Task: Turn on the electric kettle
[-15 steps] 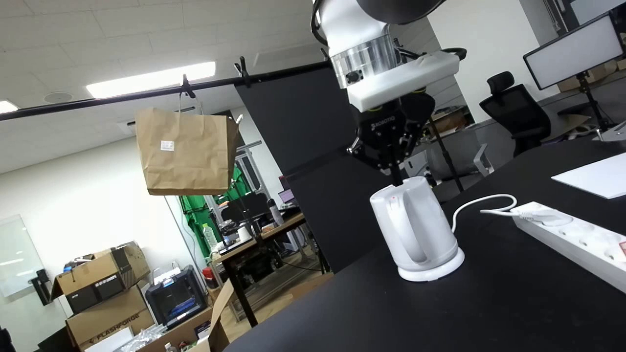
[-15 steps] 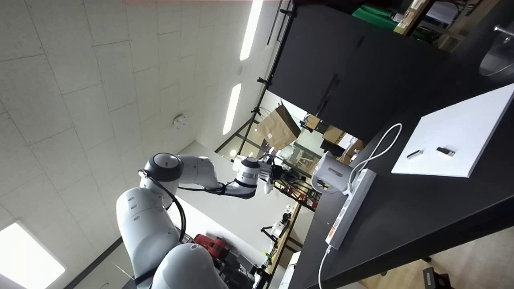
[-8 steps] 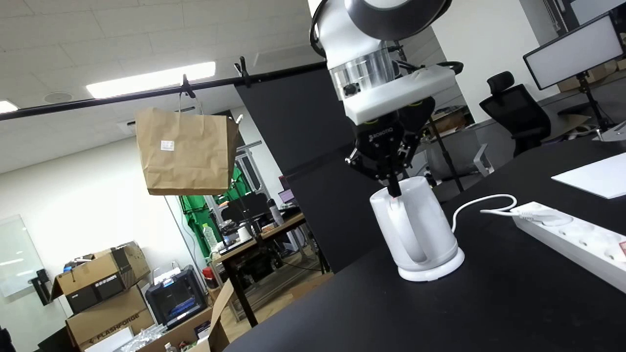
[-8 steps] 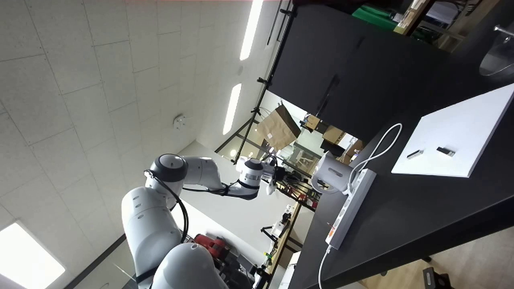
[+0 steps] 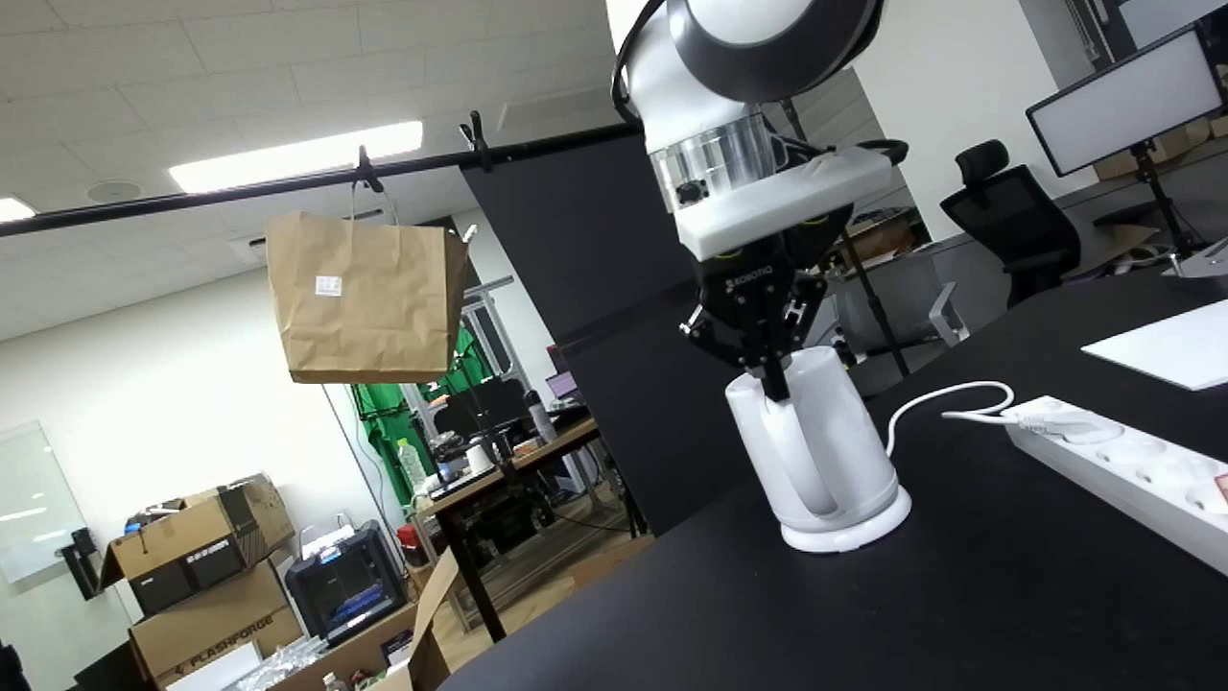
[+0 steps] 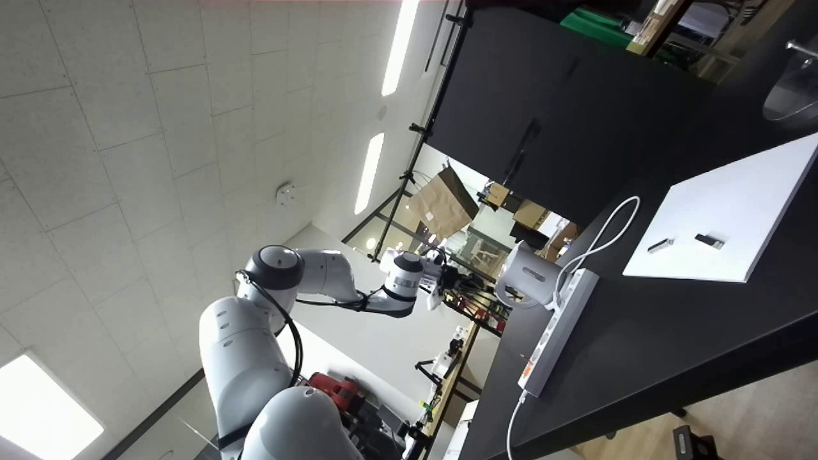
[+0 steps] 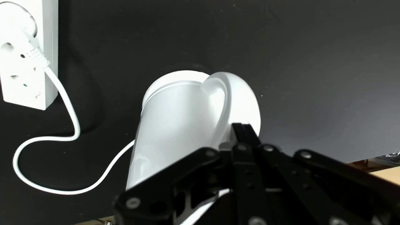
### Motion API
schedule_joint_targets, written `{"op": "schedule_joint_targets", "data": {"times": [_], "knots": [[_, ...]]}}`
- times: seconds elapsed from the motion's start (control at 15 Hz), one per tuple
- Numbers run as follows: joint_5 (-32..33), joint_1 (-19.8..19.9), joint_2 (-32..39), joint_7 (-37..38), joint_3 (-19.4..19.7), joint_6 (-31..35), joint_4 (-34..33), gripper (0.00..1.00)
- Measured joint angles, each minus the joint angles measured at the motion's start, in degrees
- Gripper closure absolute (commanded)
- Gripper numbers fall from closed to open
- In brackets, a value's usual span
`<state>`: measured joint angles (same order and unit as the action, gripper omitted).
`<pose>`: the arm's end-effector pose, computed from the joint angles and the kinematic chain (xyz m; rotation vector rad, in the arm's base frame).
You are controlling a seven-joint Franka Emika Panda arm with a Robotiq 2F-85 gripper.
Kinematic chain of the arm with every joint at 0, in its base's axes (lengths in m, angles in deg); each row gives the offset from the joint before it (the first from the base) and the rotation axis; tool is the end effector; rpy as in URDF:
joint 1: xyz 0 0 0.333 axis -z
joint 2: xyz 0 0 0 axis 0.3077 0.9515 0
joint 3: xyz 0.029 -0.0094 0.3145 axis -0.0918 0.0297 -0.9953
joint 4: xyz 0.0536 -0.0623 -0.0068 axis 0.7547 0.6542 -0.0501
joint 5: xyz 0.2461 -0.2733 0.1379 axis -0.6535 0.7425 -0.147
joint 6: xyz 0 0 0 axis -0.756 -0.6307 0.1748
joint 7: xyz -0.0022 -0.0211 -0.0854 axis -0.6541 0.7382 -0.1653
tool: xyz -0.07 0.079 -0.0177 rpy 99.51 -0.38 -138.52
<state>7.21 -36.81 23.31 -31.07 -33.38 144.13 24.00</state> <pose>0.6407 0.2459 0.3089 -3.0382 0.4738 -0.4817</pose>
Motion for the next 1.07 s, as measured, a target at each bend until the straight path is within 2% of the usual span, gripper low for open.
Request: {"op": "schedule_joint_targets", "data": {"times": [0.67,1.07], "knots": [[-4.09,-0.14,1.12,-2.48,0.19,-2.15,-2.11,1.0],[0.04,-3.33,1.2,-1.68,3.34,-3.75,-2.52,1.0]]}}
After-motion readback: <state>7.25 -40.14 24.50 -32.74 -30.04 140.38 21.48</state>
